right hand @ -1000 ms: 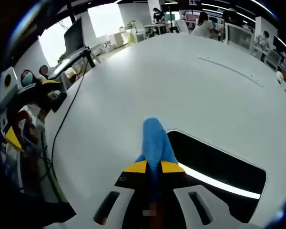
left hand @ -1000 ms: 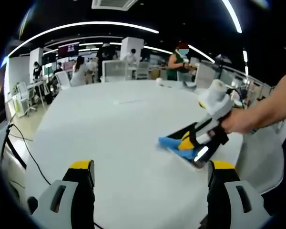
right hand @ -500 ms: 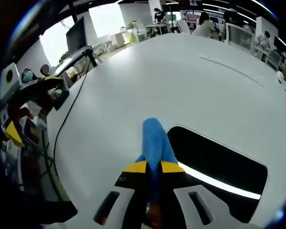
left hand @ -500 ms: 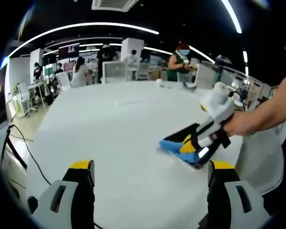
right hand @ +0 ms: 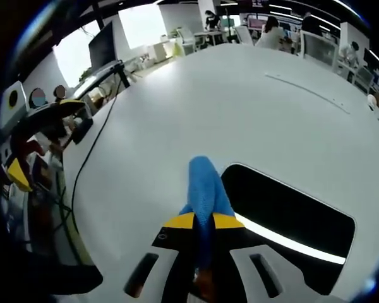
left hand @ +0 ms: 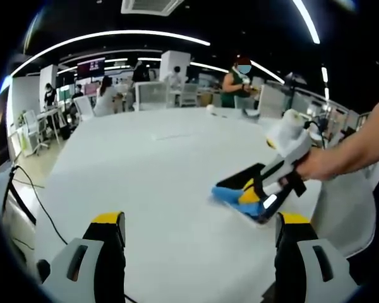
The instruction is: Wipe the mirror surface with the cleaning cloth until all visible marks leave the cleaned area.
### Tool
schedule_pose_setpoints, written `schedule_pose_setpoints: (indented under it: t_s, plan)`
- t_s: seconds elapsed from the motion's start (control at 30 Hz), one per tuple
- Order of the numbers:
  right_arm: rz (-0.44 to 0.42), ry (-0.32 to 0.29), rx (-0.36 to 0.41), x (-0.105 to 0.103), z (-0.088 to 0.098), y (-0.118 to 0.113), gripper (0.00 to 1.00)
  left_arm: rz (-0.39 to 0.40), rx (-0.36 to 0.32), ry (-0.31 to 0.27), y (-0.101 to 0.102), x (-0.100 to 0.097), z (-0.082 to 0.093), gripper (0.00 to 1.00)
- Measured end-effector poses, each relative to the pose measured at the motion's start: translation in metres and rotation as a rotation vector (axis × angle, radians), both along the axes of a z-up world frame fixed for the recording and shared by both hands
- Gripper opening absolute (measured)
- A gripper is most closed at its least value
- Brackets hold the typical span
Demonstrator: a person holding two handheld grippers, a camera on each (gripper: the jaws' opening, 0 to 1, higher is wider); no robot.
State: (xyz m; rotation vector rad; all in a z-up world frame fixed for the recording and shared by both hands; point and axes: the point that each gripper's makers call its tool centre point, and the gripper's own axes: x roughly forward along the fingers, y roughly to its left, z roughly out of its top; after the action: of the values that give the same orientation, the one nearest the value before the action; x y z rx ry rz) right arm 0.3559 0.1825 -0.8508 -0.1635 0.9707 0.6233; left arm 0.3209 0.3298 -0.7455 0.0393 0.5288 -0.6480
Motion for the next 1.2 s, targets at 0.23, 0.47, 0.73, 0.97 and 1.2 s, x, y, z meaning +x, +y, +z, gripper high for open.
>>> schedule_pose_setpoints:
  t_s: [0.23, 0.47, 0.73, 0.97, 1.2]
  plan:
    - [-0.012, -0.001, 0.004, 0.000, 0.001, -0.009, 0.03, 0.006, 0.002, -0.002, 0.000, -0.002, 0.001, 1.00]
    - [-0.037, 0.006, 0.023, 0.001, 0.000, -0.021, 0.03, 0.024, 0.019, -0.028, 0.001, -0.001, 0.003, 1.00]
    - [-0.045, 0.015, 0.025, -0.001, 0.000, -0.043, 0.03, 0.014, 0.002, -0.020, -0.006, -0.002, 0.004, 1.00]
    - [-0.037, 0.023, 0.028, -0.003, 0.000, -0.059, 0.03, 0.015, 0.004, -0.023, -0.009, -0.001, 0.005, 1.00]
    - [-0.036, 0.023, 0.025, -0.005, 0.000, -0.074, 0.03, 0.012, 0.003, -0.022, -0.013, -0.001, 0.005, 1.00]
